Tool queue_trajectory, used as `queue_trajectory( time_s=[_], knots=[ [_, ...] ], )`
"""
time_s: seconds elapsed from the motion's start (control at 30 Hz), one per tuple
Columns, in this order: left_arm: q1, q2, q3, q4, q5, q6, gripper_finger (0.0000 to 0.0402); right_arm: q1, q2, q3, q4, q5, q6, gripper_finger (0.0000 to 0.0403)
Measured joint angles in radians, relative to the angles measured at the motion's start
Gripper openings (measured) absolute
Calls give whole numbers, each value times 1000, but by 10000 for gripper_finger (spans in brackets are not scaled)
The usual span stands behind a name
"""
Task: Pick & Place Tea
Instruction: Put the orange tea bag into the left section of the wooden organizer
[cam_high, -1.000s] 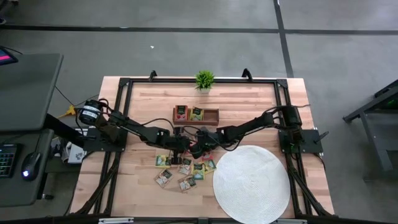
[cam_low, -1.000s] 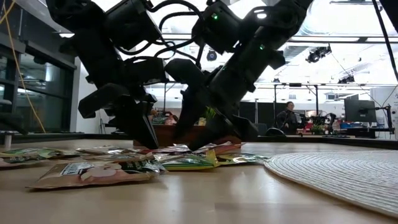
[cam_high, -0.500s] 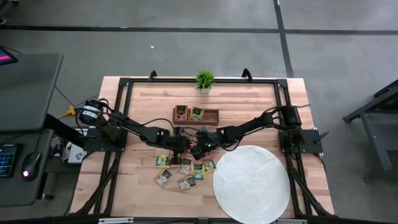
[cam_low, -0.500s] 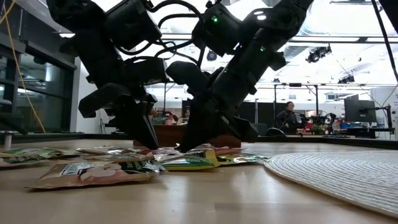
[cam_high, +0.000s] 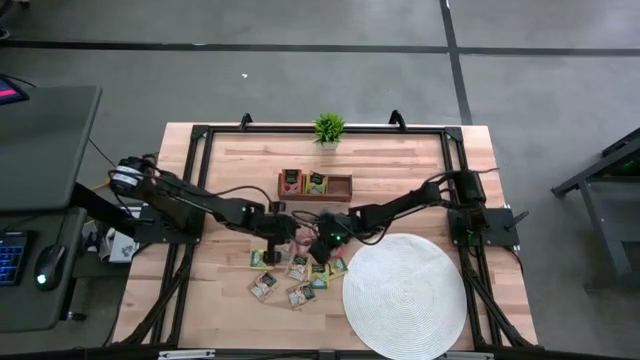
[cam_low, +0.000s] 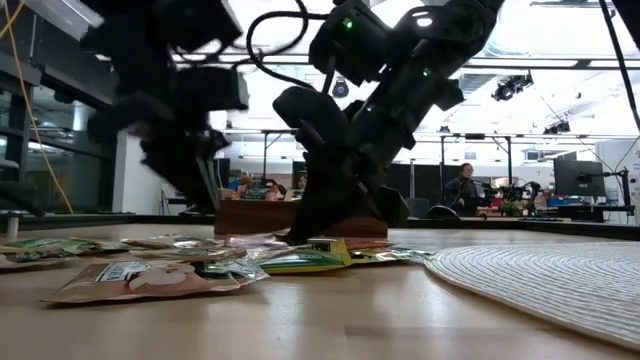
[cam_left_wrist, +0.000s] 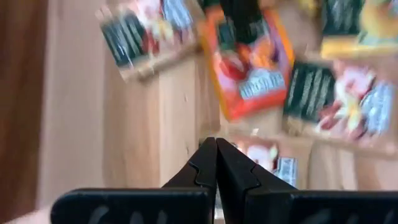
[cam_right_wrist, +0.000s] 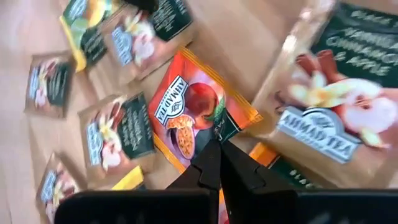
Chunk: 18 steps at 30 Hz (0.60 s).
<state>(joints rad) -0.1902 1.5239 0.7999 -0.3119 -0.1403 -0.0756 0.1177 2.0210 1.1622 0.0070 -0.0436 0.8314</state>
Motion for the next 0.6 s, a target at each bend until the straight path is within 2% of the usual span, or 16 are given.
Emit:
queue_trajectory(
  time_s=[0.13, 0.3, 0.47, 0.6],
  knots=[
    [0, -41, 29, -67, -29, 12, 1, 19, -42, 0, -26, 19, -76, 1],
    [0, -76, 38, -40, -31, 27, 1, 38, -140, 1, -115, 90, -221, 0],
    [1, -89, 40, 83, -3, 20, 1, 53, -262, 12, -231, 162, -412, 0],
    [5, -88, 40, 191, -4, 19, 1, 54, -318, 90, -447, 229, -553, 0]
  ],
)
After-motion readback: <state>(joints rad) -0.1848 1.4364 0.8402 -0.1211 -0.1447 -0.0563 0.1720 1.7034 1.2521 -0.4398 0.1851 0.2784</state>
